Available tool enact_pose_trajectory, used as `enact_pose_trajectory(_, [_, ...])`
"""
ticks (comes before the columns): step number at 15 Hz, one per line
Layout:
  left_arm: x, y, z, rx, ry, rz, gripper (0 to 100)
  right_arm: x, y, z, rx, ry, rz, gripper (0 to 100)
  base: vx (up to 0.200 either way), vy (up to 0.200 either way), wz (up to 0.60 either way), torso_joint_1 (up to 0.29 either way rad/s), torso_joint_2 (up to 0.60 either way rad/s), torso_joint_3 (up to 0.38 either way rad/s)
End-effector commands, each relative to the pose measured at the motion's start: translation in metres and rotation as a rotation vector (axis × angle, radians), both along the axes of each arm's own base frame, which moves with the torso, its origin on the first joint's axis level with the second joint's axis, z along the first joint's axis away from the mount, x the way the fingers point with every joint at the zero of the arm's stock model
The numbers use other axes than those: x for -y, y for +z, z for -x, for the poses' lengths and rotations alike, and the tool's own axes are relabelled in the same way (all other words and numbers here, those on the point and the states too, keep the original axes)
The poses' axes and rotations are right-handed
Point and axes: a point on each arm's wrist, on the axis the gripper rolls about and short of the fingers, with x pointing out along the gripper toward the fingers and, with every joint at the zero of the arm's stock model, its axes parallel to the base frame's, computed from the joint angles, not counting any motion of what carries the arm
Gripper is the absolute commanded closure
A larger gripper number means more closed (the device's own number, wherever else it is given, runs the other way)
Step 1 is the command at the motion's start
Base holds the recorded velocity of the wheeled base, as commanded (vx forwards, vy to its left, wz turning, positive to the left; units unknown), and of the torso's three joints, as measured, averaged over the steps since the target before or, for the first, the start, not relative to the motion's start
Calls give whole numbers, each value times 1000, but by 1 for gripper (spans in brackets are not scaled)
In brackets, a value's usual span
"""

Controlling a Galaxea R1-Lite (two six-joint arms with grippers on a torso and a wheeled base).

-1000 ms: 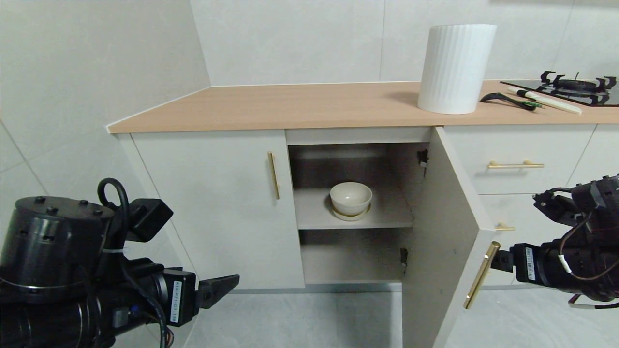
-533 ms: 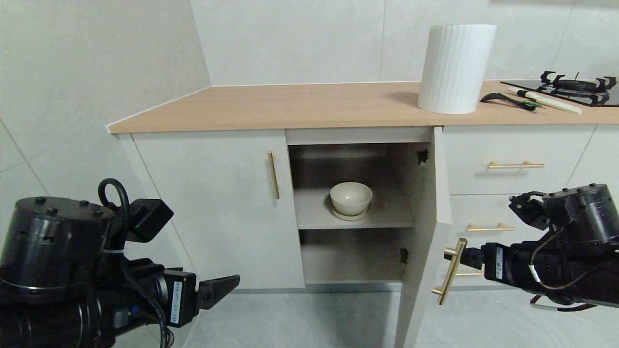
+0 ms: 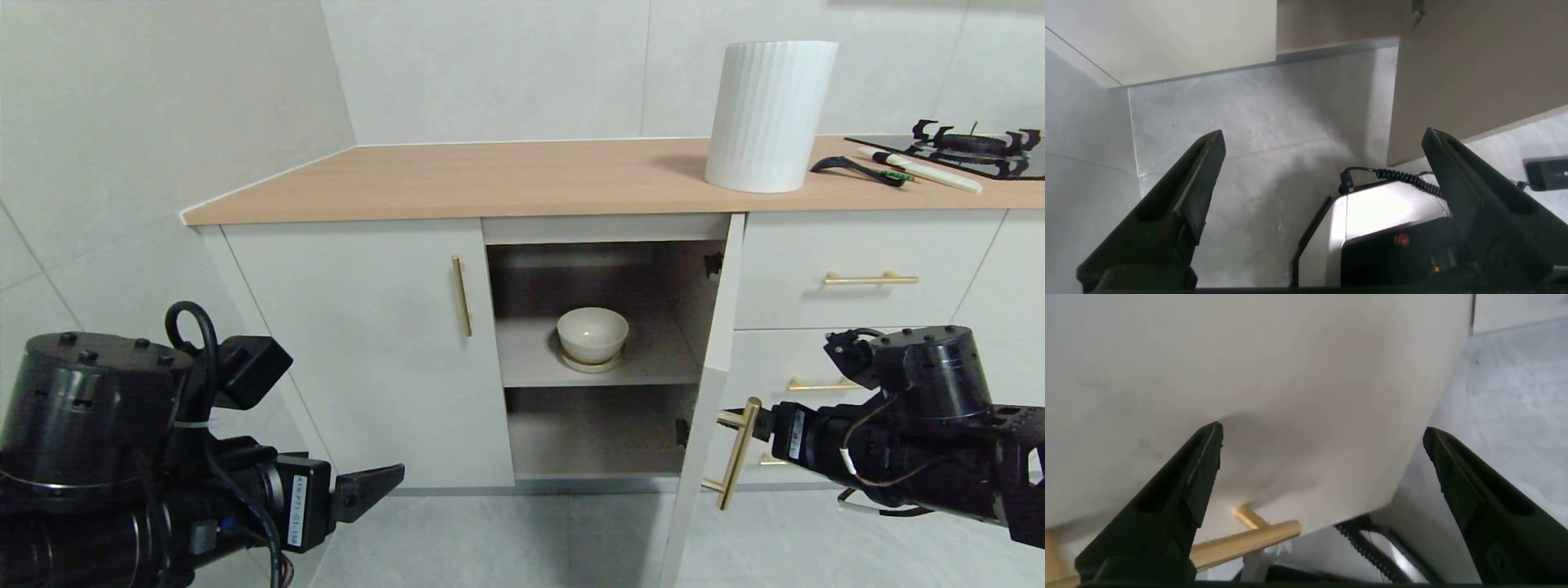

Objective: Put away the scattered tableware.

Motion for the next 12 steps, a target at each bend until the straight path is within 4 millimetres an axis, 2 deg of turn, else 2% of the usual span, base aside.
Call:
enact_pose_trajectory(1, [0,0,0,2,-1,1,0,-4,-10,-7,-11,5,5,0,0,0,0,0,0,0])
enact_pose_trajectory(5, [0,1,1,4,0,1,0,-18,-15,-20,80,33,-34,0,0,0,0,0,0,0])
enact_pose_trajectory(10, [-3,7,5,32,0,17,0,-30,-18,-38,105,71,-46,0,0,0,0,0,0,0])
enact_pose_trajectory(12, [-3,8,5,37,2,18,0,-33,-20,-43,141,153,15,0,0,0,0,0,0,0])
